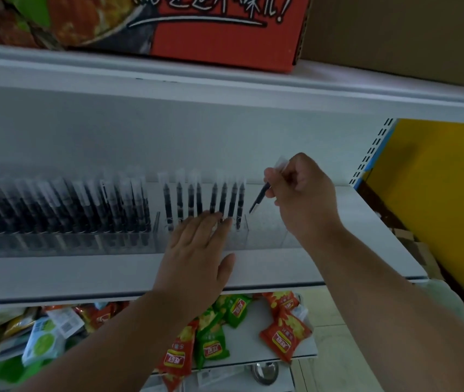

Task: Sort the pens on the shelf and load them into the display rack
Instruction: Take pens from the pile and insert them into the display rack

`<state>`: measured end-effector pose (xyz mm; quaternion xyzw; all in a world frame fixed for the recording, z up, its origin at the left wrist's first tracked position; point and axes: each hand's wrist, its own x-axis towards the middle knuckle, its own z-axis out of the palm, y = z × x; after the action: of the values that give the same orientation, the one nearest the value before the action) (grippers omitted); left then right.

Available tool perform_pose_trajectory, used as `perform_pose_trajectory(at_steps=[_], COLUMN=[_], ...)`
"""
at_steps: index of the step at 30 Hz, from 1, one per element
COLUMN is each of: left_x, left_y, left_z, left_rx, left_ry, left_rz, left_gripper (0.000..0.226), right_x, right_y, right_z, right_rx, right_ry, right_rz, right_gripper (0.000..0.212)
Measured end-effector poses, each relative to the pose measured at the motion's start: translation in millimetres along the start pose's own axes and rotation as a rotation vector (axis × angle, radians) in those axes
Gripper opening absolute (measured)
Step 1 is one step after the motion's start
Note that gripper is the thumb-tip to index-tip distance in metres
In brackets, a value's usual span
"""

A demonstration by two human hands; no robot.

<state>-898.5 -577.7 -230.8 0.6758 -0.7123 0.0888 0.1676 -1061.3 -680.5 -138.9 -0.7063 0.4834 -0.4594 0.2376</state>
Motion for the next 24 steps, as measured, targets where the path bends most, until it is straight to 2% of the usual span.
perform_pose_trajectory(at_steps=[3,8,12,24], left_x=[1.1,3.3,3.6,1.7], left_y=[-2.6,-2.6,-3.4,-3.0], left_z=[0.1,-0.7,-0.2,-0.7], left_rx=[-0.021,-0.029,-0.029,-0.051], left_ry=[-0.002,0.006,0.01,0.008], left_rz=[0.004,0.005,0.004,-0.003], left_gripper=[0.058,0.057,0.056,0.058], right_x=[-1.8,-2.8,-5.4,-22.4], right_y=[8.0,8.7,9.5,9.5], right_z=[12.6,21.0,29.6,22.5], right_rx=[-0.152,-0.235,-0.355,-0.324], right_ry=[-0.063,-0.052,-0.138,-0.173], right_rz=[-0.017,-0.078,-0.136,-0.06], right_gripper=[0.031,0.031,0.029,0.024])
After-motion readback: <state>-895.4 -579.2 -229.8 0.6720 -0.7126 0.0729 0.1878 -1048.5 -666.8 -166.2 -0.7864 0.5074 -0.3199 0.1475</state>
